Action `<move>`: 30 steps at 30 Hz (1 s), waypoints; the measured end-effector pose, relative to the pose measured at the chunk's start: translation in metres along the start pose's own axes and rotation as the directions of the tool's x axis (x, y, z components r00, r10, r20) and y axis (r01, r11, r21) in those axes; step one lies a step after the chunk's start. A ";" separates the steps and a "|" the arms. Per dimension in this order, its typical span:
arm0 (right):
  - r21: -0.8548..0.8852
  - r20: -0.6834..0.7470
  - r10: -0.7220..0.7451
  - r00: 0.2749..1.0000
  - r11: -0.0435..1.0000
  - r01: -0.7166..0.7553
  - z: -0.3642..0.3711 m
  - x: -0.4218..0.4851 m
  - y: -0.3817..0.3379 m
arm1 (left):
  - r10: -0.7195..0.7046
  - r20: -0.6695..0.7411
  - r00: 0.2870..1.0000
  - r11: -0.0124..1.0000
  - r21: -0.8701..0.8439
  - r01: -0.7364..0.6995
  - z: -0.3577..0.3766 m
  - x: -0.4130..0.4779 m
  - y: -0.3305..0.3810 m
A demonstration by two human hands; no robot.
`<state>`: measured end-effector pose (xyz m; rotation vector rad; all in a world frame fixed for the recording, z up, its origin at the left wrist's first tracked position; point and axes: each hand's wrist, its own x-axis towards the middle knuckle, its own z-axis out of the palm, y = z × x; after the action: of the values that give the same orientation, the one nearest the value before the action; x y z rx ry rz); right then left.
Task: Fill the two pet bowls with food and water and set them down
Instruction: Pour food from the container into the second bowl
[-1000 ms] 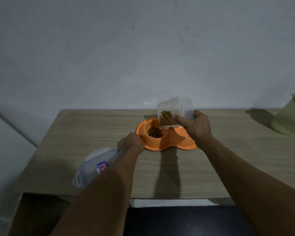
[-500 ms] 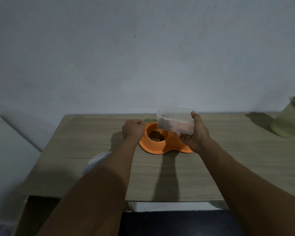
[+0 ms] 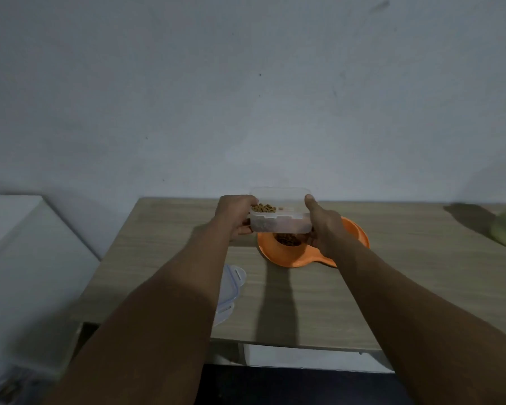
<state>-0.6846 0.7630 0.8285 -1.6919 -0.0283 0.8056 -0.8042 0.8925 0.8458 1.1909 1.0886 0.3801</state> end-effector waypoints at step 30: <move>-0.480 0.193 -0.159 0.968 0.845 0.234 0.227 0.011 0.068 | -0.142 -0.263 0.954 0.981 -0.168 0.100 -0.216 0.049 -0.059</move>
<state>-0.8205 0.9407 0.7501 -2.0695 -0.5504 0.8063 -0.9776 1.0255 0.7771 0.9476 1.3405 0.5347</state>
